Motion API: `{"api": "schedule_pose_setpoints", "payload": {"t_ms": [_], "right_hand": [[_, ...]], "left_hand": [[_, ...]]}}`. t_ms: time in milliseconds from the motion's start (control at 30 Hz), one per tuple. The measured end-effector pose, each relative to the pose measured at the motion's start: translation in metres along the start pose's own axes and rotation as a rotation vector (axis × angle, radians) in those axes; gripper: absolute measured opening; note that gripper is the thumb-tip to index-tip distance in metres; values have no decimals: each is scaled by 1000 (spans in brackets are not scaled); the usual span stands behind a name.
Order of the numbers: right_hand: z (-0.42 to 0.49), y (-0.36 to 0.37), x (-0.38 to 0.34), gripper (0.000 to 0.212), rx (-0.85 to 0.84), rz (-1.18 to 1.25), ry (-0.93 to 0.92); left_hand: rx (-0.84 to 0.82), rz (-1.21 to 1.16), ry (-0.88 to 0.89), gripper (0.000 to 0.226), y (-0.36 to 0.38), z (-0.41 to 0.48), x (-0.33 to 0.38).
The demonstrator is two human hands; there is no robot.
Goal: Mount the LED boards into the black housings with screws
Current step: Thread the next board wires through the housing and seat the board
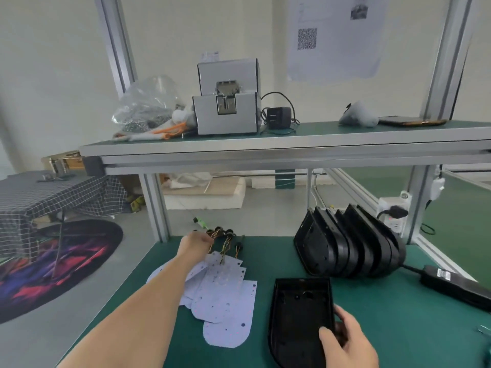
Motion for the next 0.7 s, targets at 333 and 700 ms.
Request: {"api": "schedule_pose_setpoints", "payload": {"t_ms": [333,700], "right_hand": [[-1,-2,5,43,-56,70,27],[-11,-11,-1,38,-238,42,-40]], "left_hand": [[66,-420,147,33,-44,-70,41],[81,-729,351,29,-88,-153,95]]}}
Point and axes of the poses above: each hand's wrist, its own z-axis towards the middle knuckle, its own y-axis out of the palm, x = y × z, the point moved 4 cm from there along z, towards the middle knuckle, and after that the axes turned 15 degrees about -z, right-handed, at the moved point
